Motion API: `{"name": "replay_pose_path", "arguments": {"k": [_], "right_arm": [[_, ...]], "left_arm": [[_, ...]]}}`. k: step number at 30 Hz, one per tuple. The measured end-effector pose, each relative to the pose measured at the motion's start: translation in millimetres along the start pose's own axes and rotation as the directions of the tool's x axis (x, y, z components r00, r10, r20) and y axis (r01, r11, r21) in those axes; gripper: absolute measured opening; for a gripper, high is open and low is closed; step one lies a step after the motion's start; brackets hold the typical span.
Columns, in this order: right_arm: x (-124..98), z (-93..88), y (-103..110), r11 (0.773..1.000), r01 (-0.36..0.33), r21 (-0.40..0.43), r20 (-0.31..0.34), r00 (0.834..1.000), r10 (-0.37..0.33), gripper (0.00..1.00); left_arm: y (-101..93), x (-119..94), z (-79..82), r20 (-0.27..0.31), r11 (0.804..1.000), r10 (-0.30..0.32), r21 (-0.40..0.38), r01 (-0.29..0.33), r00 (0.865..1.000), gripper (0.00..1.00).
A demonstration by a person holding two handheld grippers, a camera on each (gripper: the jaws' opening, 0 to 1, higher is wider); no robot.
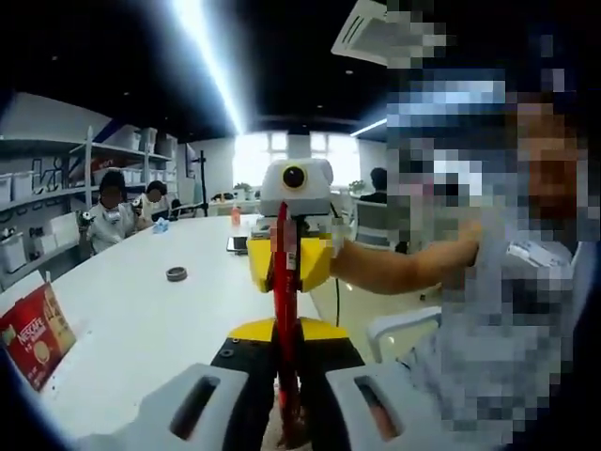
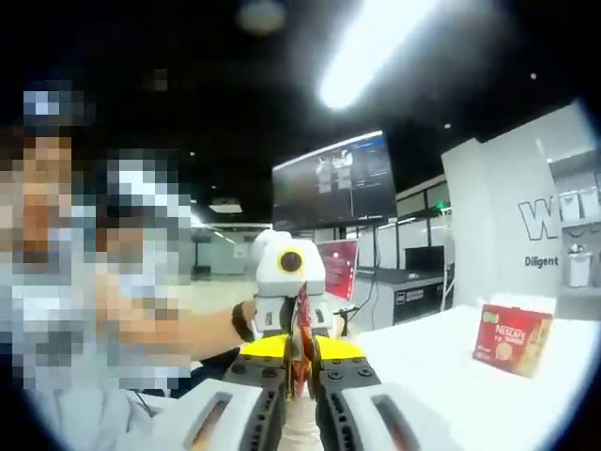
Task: Tear open the coffee pouch, take out the coffee, and pour the coffee from the pouch into the cup
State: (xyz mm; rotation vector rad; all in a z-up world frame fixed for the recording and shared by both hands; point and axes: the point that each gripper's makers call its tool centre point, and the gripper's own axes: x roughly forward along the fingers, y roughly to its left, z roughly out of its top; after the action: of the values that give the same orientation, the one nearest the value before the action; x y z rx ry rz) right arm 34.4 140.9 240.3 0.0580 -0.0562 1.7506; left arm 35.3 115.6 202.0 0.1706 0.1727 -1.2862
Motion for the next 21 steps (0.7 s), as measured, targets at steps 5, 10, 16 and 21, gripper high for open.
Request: {"name": "replay_pose_path", "arguments": {"k": [5,10,16,21], "right_arm": [[-2,0.9,3,1.0,-0.006,-0.011,0.022,1.0,0.006,0.16],[-11,14.2,4,1.0,-0.007,0.003,0.086,0.996,0.007,0.16],[-15,16.8,5,1.0,0.004,-0.007,0.098,0.995,-0.003,0.09],[-16,17.1,6,1.0,0.006,-0.007,0.096,0.995,-0.005,0.09]], "left_arm": [[-2.8,2,-0.6,-0.005,1.0,-0.012,-0.01,0.012,1.0,0.06],[-2.5,1,-1.6,-0.012,1.0,-0.009,-0.011,0.009,1.0,0.06],[-1.8,2,-2.7,-0.018,1.0,-0.008,-0.008,0.008,1.0,0.08],[-2.6,3,0.8,-0.001,1.0,-0.007,-0.001,0.007,1.0,0.14]]}}
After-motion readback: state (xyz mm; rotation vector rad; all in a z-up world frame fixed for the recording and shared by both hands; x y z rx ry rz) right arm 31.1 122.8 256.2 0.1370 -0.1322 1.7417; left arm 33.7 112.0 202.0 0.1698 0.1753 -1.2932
